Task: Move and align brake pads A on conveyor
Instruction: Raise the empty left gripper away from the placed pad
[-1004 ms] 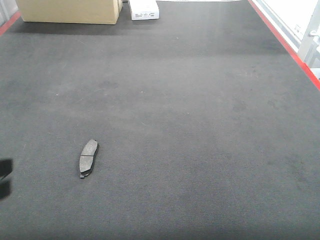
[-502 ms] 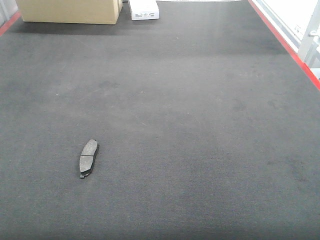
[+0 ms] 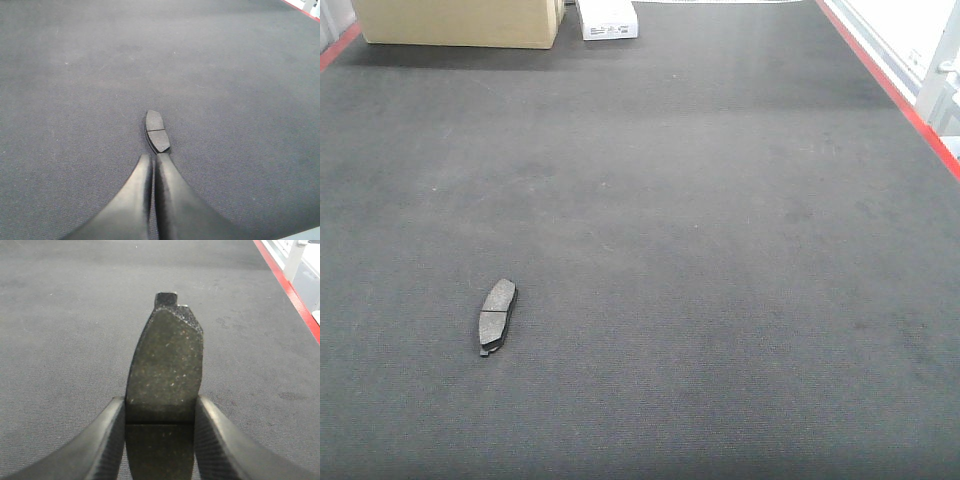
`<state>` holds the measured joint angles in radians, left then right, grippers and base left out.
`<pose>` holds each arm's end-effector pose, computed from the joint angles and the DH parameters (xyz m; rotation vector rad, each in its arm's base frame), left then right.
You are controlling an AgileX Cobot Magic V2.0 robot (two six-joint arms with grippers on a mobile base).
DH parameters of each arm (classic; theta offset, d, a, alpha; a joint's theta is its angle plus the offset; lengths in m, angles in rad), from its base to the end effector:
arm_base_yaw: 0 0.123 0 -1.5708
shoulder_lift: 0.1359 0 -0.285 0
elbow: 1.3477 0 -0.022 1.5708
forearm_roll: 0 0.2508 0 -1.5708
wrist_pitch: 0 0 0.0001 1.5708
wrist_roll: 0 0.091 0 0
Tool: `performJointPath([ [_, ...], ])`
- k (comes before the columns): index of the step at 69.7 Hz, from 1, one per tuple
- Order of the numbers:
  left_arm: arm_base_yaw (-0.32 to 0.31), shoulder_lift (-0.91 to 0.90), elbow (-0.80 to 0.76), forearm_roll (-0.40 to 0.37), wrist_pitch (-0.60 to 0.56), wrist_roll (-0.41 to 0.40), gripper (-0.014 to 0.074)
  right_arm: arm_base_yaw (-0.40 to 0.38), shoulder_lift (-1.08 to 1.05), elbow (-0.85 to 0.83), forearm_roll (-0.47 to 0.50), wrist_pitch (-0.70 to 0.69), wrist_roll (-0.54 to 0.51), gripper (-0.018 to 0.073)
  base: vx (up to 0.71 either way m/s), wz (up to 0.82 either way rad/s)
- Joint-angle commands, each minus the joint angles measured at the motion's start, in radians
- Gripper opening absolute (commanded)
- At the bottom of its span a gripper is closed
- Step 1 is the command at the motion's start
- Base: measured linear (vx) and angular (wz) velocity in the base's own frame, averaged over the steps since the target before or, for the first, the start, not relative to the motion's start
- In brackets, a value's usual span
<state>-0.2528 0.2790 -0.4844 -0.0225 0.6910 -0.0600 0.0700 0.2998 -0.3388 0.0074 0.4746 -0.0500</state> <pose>0.0547 -0.0155 0.2959 0.1825 1.9677 -0.2296 0.0730 0.0054 0.2655 -0.1111 1.9160 0.0211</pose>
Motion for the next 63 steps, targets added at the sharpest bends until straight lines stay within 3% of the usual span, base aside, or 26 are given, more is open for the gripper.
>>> performJointPath([
  [1,-0.007,0.011,-0.024,-0.002,-0.068,-0.001,-0.0007,0.000,0.008,-0.032,-0.007,-0.095,-0.008,0.0022,0.00,0.00],
  [30,-0.007,0.011,-0.024,-0.002,-0.068,-0.001,-0.0007,0.000,0.008,-0.032,-0.001,-0.104,0.003,0.0022,0.00,0.00],
  [45,-0.007,0.011,-0.024,-0.002,-0.068,-0.001,-0.0006,0.000,0.019,-0.032,-0.007,-0.204,0.003,0.0025,0.00,0.00],
  [63,-0.007,0.011,-0.024,-0.002,-0.068,-0.001,-0.0006,0.000,0.325,-0.133,-0.007,-0.181,0.007,0.0024,0.00,0.00],
])
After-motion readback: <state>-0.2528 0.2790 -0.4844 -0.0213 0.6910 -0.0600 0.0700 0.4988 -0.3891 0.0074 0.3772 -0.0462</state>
